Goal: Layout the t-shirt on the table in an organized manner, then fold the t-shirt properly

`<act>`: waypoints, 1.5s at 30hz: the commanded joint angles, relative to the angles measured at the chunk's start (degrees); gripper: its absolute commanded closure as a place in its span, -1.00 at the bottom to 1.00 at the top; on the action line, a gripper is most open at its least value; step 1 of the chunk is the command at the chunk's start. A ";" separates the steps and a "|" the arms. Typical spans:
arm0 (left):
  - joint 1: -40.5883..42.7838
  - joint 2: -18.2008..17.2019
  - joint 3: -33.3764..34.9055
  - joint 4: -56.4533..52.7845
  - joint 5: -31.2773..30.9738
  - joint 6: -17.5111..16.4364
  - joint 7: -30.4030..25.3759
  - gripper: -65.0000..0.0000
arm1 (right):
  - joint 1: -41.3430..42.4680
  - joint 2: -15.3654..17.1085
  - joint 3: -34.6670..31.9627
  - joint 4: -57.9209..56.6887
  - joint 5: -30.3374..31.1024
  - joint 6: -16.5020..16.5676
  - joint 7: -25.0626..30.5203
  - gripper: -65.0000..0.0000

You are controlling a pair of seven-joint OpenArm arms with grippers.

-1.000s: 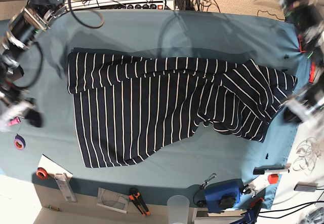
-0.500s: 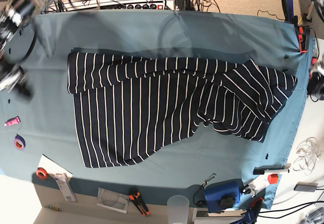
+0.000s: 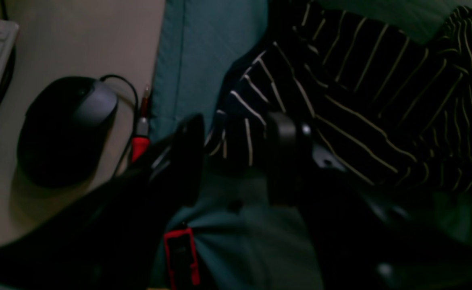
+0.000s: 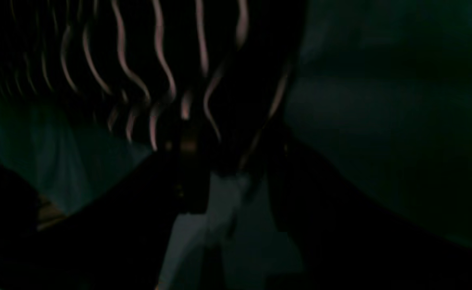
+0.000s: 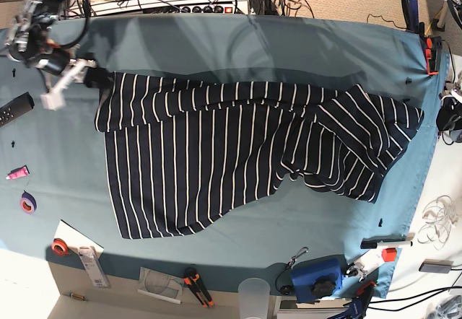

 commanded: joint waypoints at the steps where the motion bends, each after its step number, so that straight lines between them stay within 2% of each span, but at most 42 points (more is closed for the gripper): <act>1: -0.31 -1.29 -0.39 0.94 -1.20 -0.20 -1.29 0.20 | -0.28 -0.35 -0.44 0.48 -1.11 0.17 -0.72 0.29; 6: -0.31 -1.11 -0.39 0.94 -0.44 -0.24 -1.79 0.20 | -0.26 -3.19 -1.03 0.48 -2.73 0.13 0.90 0.29; 11: -0.33 1.60 -0.37 0.94 0.61 -0.24 -3.85 0.20 | -0.28 -3.45 -1.03 0.48 -4.87 0.11 1.11 0.29; 12: -0.33 2.25 -0.37 0.92 0.66 -0.85 -3.82 0.20 | -0.26 -3.45 -1.03 0.48 -4.87 0.11 1.11 0.29; 14: -0.31 2.99 0.44 0.83 2.49 -5.09 -3.58 0.20 | -0.26 -3.45 -1.03 0.48 -4.87 0.11 1.11 0.29; 15: -0.35 2.91 1.53 0.59 4.52 -5.27 -3.69 0.20 | -0.26 -3.45 -1.03 0.48 -4.87 0.11 1.11 0.29; 18: -1.20 2.01 6.54 -1.01 10.40 -4.02 -4.48 0.05 | -0.26 -3.45 -1.03 0.48 -4.87 0.11 1.09 0.29; 20: -2.64 0.94 10.82 -3.50 13.79 -3.41 -4.87 0.02 | -0.26 -3.45 -1.03 0.48 -4.87 0.11 1.09 0.29; 22: -4.63 -0.28 14.53 -6.82 17.70 -1.22 -6.80 0.02 | -0.26 -3.45 -1.03 0.48 -4.90 0.11 1.01 0.29; 24: -6.82 -1.55 16.90 -10.69 19.50 2.47 -8.76 0.02 | -0.28 -3.43 -1.03 0.48 -4.92 0.11 0.92 0.29; 26: -9.09 -2.80 17.84 -14.80 19.32 4.83 -8.70 0.02 | -0.28 -3.43 -1.03 0.48 -4.90 0.11 0.57 0.29; 30: -12.96 -4.83 17.88 -22.80 18.62 5.42 -5.60 0.02 | -0.28 -3.43 -1.03 0.48 -4.92 0.11 -0.13 0.29; 37: -16.72 -5.44 17.88 -33.05 6.36 1.22 2.56 0.02 | -0.28 -3.45 -1.03 0.48 -4.90 0.11 -0.13 0.29; 45: -16.63 -4.94 17.97 -34.40 6.03 0.87 2.58 0.05 | -0.24 -3.45 -1.03 0.48 -4.85 0.13 -0.13 0.30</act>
